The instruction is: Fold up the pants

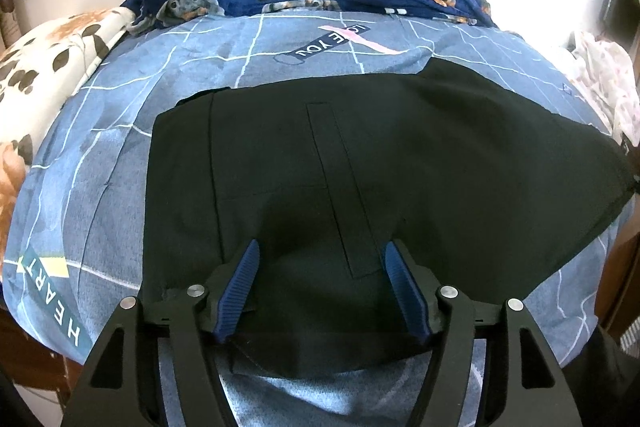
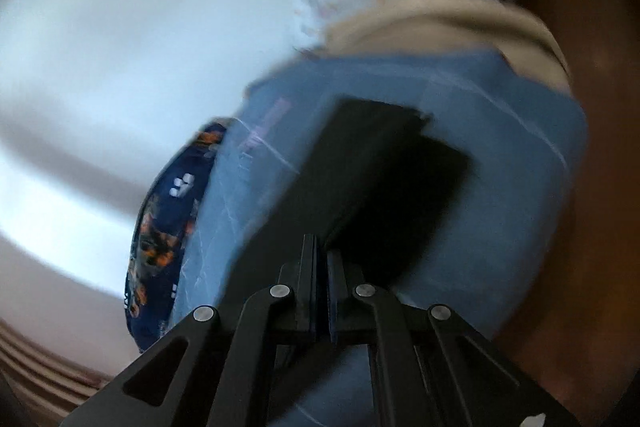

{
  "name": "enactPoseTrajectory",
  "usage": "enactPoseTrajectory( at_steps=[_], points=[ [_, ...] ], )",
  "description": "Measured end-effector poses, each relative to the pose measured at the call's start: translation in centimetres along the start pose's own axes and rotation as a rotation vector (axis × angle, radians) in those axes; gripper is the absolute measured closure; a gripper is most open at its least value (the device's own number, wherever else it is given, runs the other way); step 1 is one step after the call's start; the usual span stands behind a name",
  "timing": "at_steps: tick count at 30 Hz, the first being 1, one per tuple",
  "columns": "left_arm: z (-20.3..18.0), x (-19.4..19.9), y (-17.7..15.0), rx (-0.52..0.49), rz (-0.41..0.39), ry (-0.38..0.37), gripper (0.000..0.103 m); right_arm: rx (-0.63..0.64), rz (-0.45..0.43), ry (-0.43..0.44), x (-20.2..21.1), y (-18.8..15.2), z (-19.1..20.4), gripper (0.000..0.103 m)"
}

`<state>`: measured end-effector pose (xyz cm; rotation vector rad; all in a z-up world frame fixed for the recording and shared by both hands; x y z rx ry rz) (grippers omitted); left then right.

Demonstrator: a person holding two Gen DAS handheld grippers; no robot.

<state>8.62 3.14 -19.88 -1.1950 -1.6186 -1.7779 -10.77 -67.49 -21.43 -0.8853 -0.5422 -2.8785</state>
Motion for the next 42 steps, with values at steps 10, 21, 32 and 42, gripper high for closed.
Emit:
enactPoseTrajectory(
  at_steps=[10,21,32,42],
  points=[
    [-0.2,-0.1,0.1,-0.003,0.009,0.005,0.035,-0.168,-0.003,0.078,-0.7,0.3,-3.4,0.097],
    [0.0,-0.1,0.2,-0.035,0.019,-0.017,0.034,-0.178,-0.048,0.139,2.8,0.5,-4.7,0.098],
    [0.0,-0.1,0.2,-0.035,0.015,-0.018,0.030,-0.178,0.068,0.158,-1.0,-2.6,-2.8,0.059],
    [-0.9,-0.4,0.2,-0.048,0.007,-0.011,0.020,-0.128,0.138,0.191,-3.7,-3.5,-0.3,0.060]
  ],
)
Point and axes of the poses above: each gripper's, at about its wrist camera, not at the fingertips, and x roughly against the way its jaws point, z to its left, y to its top, the point moved 3 cm from there along -x, roughly the way its jaws point
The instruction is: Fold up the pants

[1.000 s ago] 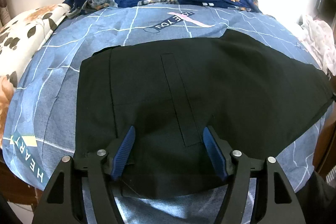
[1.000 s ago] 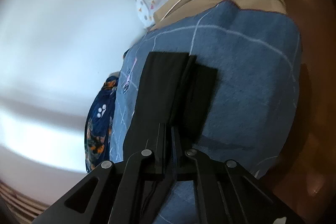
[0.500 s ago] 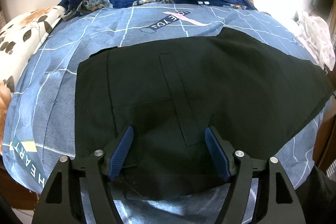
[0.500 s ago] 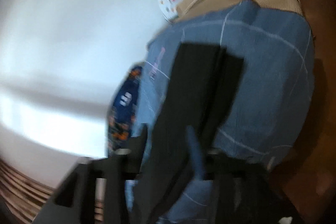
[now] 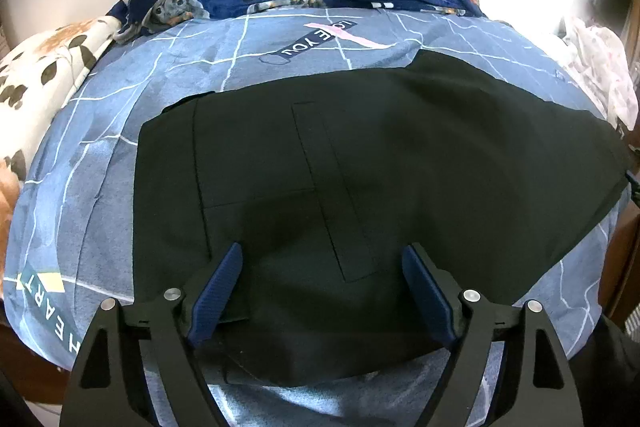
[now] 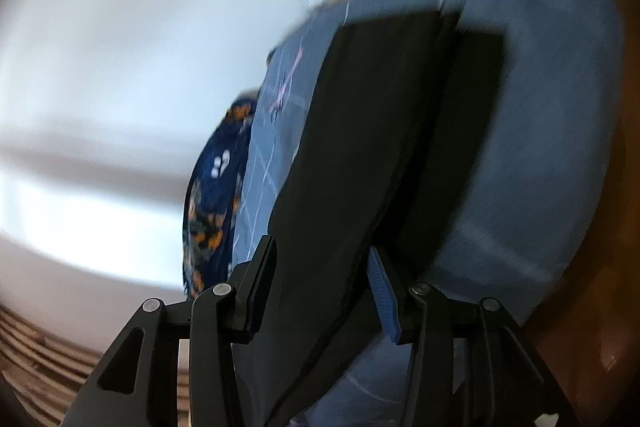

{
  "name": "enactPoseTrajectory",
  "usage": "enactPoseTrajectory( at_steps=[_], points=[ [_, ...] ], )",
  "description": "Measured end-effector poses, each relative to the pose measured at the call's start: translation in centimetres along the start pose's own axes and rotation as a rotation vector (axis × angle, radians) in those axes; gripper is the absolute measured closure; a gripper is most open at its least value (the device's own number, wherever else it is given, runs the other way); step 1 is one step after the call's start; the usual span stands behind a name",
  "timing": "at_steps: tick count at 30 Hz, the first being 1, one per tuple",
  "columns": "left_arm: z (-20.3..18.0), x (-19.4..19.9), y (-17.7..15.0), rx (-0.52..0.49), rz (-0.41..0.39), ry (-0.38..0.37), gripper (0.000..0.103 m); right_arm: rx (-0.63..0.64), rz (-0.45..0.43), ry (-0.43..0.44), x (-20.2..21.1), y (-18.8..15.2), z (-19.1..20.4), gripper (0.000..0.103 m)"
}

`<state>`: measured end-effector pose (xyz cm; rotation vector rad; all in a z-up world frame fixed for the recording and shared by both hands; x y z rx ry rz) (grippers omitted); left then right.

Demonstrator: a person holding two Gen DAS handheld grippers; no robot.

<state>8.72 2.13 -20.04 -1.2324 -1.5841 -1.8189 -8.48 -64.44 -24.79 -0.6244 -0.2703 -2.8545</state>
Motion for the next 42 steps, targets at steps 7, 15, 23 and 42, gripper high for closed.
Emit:
enactPoseTrajectory(
  at_steps=[7,15,23,42],
  points=[
    [0.0,0.0,0.1,-0.014,0.009,-0.011,0.020,0.041,0.048,-0.106,-1.8,-1.6,0.9,0.099],
    [-0.1,-0.1,0.0,-0.030,-0.001,-0.014,0.019,-0.028,0.046,-0.098,0.5,-0.8,-1.6,0.102],
    [-0.1,-0.2,0.0,-0.029,-0.002,-0.016,0.019,-0.098,0.051,0.009,1.3,-0.2,-2.1,0.082],
    [-0.2,-0.3,0.0,-0.033,-0.004,-0.020,0.017,-0.190,-0.160,0.093,6.6,1.4,-4.0,0.065]
  ],
)
Point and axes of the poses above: each gripper's, at about its wrist camera, not at the fingertips, and x roughly against the way its jaws point, z to its left, y to its top, the point moved 3 cm from there along -x, roughly the way its jaws point
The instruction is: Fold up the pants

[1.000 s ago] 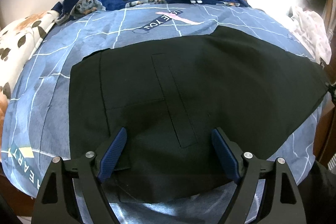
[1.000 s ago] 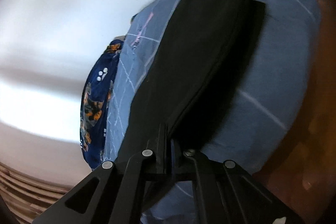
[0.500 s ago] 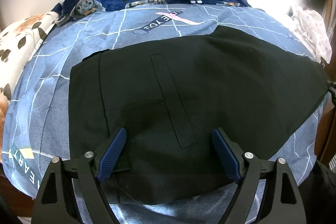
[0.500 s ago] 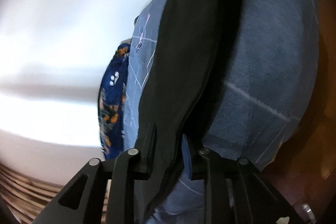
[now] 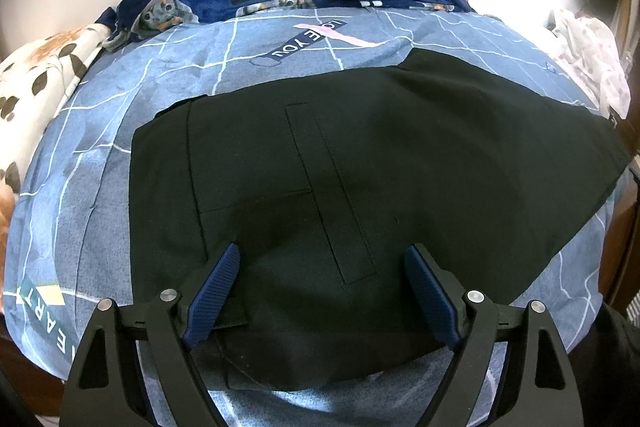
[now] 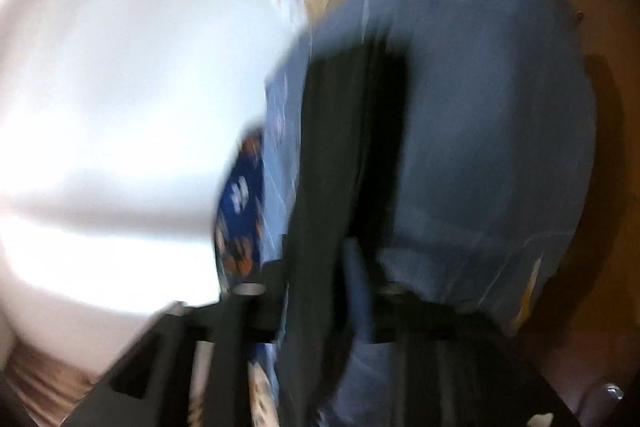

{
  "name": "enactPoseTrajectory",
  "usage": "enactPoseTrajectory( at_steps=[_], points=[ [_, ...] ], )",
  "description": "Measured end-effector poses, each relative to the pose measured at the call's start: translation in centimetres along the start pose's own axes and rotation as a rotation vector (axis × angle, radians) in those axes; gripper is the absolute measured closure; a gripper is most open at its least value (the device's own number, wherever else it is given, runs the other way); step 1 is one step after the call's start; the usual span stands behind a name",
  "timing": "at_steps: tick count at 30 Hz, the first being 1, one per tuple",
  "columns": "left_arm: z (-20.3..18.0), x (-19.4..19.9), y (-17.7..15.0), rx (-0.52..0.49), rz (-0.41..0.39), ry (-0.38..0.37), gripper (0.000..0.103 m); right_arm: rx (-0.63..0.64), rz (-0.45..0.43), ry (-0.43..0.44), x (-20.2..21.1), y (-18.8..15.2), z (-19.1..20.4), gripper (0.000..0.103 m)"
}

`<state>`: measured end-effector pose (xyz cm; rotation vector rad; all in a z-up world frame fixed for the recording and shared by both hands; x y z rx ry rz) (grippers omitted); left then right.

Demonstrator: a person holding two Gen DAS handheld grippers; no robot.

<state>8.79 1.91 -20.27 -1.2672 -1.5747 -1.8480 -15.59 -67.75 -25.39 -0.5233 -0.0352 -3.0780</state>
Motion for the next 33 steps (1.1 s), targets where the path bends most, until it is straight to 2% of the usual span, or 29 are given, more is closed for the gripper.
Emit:
enactPoseTrajectory(
  at_steps=[4,7,11,16,18,19,20,21,23,25,26,28,31,33],
  points=[
    [-0.1,0.0,0.0,-0.002,-0.001,0.003,0.016,0.006,-0.103,-0.026,2.8,3.7,-0.2,0.065],
    [0.0,0.0,0.0,0.004,0.000,0.000,0.016,0.026,-0.100,-0.084,2.6,5.2,0.0,0.064],
    [-0.1,0.0,0.0,0.008,0.002,0.001,0.016,0.024,-0.078,-0.117,1.1,5.9,-0.2,0.064],
    [-0.1,0.0,0.0,0.009,0.004,0.002,0.016,0.062,-0.051,-0.113,-0.3,5.3,0.3,0.063],
    [0.0,0.0,0.0,0.009,0.002,0.003,0.015,0.087,-0.036,-0.067,-0.4,5.0,1.1,0.063],
    [0.0,0.0,0.1,0.009,0.002,0.003,0.015,0.116,-0.037,-0.068,-0.2,4.9,1.5,0.063],
    [0.0,0.0,0.1,0.010,0.002,0.005,0.015,0.150,-0.044,-0.110,-0.1,5.0,1.8,0.063],
    [0.0,0.0,0.1,0.009,0.002,0.004,0.014,0.146,-0.049,-0.127,0.1,5.2,1.6,0.063],
    [0.1,0.0,0.1,0.008,0.003,0.004,0.014,0.033,-0.056,-0.058,0.7,5.7,-0.2,0.062],
    [0.1,0.0,0.1,0.007,0.004,0.003,0.014,-0.077,-0.116,0.021,1.9,6.3,-1.9,0.062],
    [0.1,0.0,0.1,0.009,0.004,0.002,0.014,-0.093,-0.133,0.024,2.2,6.4,-2.2,0.062],
    [0.0,0.0,0.1,0.008,0.004,0.003,0.014,-0.087,-0.143,-0.041,2.5,6.8,-2.8,0.063],
    [0.0,0.0,0.0,0.008,0.004,0.005,0.014,-0.008,-0.113,-0.151,1.9,6.9,-2.1,0.082],
    [0.0,0.0,0.0,0.010,0.004,0.005,0.014,0.059,-0.101,-0.222,1.2,6.9,-1.3,0.085]
  ],
)
Point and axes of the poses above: each gripper's, at about its wrist camera, not at the fingertips, and x roughly against the way its jaws point, z to its left, y to its top, the point moved 3 cm from there along -x, roughly the way its jaws point
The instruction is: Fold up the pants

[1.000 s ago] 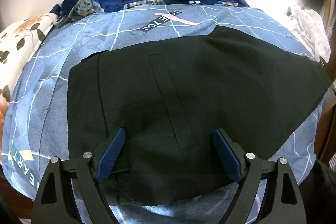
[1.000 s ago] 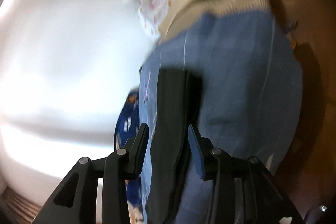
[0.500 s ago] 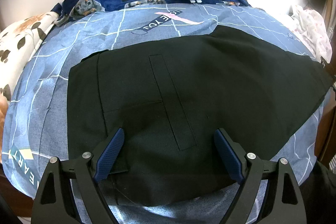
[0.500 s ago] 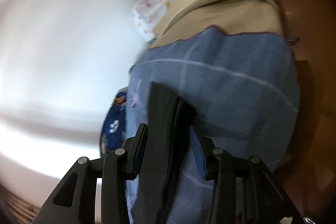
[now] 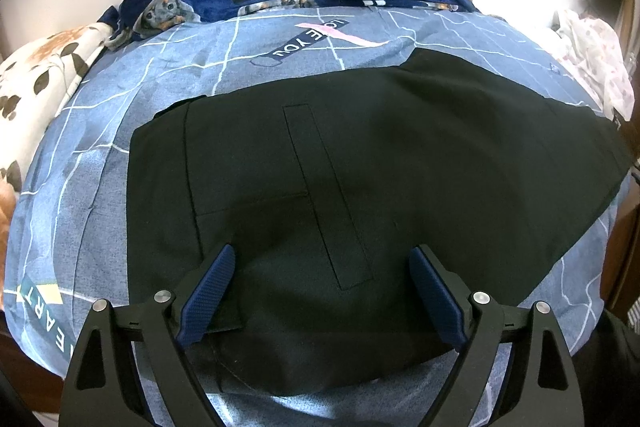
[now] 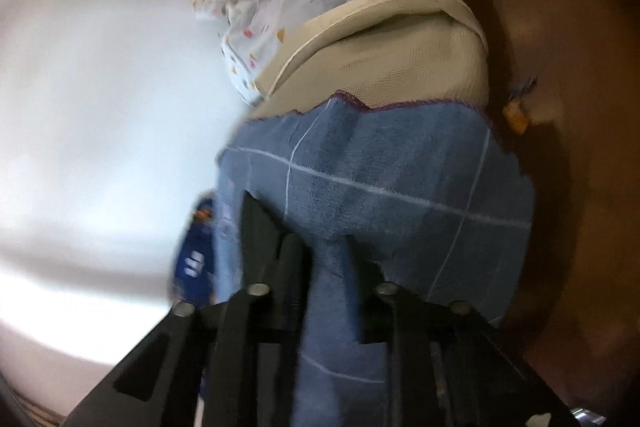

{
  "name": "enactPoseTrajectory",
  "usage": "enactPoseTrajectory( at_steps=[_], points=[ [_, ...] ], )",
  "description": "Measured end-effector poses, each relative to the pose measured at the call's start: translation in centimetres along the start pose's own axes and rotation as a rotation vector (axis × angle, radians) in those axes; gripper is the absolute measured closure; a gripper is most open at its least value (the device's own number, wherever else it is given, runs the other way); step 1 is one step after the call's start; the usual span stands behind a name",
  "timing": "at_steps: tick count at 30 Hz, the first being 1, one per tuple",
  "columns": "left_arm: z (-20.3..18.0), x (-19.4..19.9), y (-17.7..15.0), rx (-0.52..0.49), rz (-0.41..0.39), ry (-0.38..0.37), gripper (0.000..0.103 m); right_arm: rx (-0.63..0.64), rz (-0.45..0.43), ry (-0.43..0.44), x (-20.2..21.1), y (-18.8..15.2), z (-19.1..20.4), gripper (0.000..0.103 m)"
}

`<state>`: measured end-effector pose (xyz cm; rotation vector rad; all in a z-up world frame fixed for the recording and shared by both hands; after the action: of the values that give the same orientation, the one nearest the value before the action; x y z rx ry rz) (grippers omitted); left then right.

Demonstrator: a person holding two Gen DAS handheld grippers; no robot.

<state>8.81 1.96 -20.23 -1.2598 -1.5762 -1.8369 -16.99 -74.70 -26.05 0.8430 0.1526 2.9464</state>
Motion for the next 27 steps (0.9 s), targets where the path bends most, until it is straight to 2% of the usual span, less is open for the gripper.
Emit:
enactPoseTrajectory(
  at_steps=[5,8,12,14,18,21,24,26,27],
  points=[
    [0.0,0.0,0.0,-0.002,0.000,-0.001,0.014,0.156,0.005,-0.118,-0.7,-0.2,2.9,0.087],
    [0.0,0.0,0.0,-0.001,-0.001,0.000,0.013,0.208,0.019,-0.128,-1.3,-0.1,4.4,0.085],
    [0.0,0.0,0.0,-0.003,0.000,-0.001,0.013,0.193,0.054,-0.147,-1.7,-0.3,4.3,0.079],
    [0.1,0.0,0.0,-0.002,-0.001,-0.002,0.013,0.187,0.061,-0.169,-1.7,-0.4,3.9,0.071],
    [0.2,0.0,0.1,-0.005,0.003,0.000,0.013,0.131,0.097,-0.146,-2.1,-0.8,2.7,0.070],
    [0.4,0.0,0.1,-0.001,0.005,-0.004,0.013,0.111,0.049,-0.154,-1.4,-0.8,2.0,0.070],
    [0.4,0.0,0.1,-0.006,0.005,0.001,0.012,0.102,0.083,-0.121,-1.8,-0.8,1.8,0.071],
    [0.4,0.0,0.1,-0.002,0.005,-0.001,0.012,0.138,0.085,-0.114,-1.8,-0.9,2.5,0.086],
    [0.4,0.0,0.1,-0.002,0.005,-0.002,0.012,0.165,0.087,-0.119,-1.8,-1.0,3.1,0.086]
  ],
)
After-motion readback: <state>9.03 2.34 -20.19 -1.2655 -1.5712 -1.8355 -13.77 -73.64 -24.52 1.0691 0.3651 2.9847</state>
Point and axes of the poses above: each gripper's, at about its wrist camera, not at the fingertips, and x roughly against the way its jaws point, z to its left, y to its top, the point moved 3 cm from there along -x, roughly the way its jaws point
